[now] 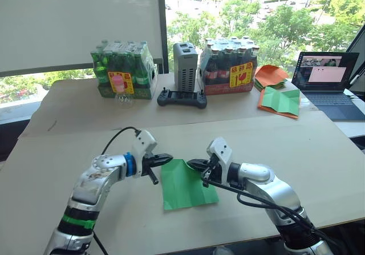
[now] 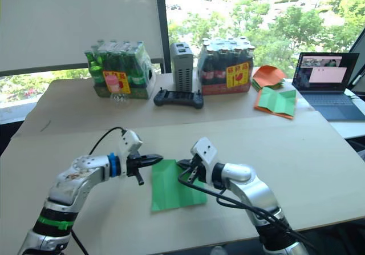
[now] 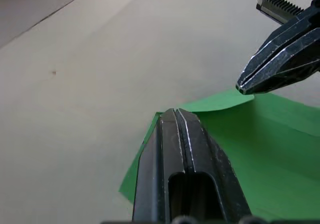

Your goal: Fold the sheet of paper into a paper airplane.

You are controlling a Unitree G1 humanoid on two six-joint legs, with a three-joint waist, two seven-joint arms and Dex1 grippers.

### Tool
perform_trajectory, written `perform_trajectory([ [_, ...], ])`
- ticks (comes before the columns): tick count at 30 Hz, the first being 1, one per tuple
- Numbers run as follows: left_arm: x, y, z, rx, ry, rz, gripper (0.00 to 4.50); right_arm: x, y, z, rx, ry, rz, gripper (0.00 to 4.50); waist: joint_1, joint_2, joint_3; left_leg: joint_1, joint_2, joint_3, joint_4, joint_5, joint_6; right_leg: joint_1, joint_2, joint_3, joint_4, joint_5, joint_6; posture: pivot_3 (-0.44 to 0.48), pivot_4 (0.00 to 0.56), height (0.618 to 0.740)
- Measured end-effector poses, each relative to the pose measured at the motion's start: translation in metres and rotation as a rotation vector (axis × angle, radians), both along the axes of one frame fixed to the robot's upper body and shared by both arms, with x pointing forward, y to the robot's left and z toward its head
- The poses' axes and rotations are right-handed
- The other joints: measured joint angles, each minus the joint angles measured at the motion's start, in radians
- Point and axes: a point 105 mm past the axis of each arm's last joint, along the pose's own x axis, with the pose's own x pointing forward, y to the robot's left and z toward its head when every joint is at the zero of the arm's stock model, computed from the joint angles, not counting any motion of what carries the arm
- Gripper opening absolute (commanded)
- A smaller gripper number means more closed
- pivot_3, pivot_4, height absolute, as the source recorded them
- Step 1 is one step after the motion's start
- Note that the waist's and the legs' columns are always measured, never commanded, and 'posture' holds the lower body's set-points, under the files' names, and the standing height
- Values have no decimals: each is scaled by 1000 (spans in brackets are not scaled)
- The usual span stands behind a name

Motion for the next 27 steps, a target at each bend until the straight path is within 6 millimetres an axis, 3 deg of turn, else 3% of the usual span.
perform_trajectory([
  [5, -14, 26, -8, -81, 99, 135, 0, -2, 1, -4, -8, 10, 23, 47, 3, 0, 0, 0, 0, 0, 0, 0, 0, 0, 0, 0, 0, 0, 0, 0, 150, 735],
  [12, -19, 32, -15, -150, 149, 228, 2127, 10, -9, -28, -68, 77, -42, 0, 5, 0, 0, 1, 0, 0, 0, 0, 0, 0, 0, 0, -1, 0, 0, 0, 150, 735],
  [18, -21, 26, -22, -202, 184, 244, 4128, 9, -9, -29, -67, 80, -36, 0, 4, 0, 0, 1, 0, 0, 0, 0, -1, 0, 0, 0, -1, 0, 0, 0, 150, 735],
  [27, -18, 19, -33, -211, 224, 262, 4128, 6, -6, -39, -126, 91, -32, 0, 6, 0, 0, 1, 0, 0, 0, 0, -1, 1, 0, 0, -5, 0, 0, 0, 150, 735],
])
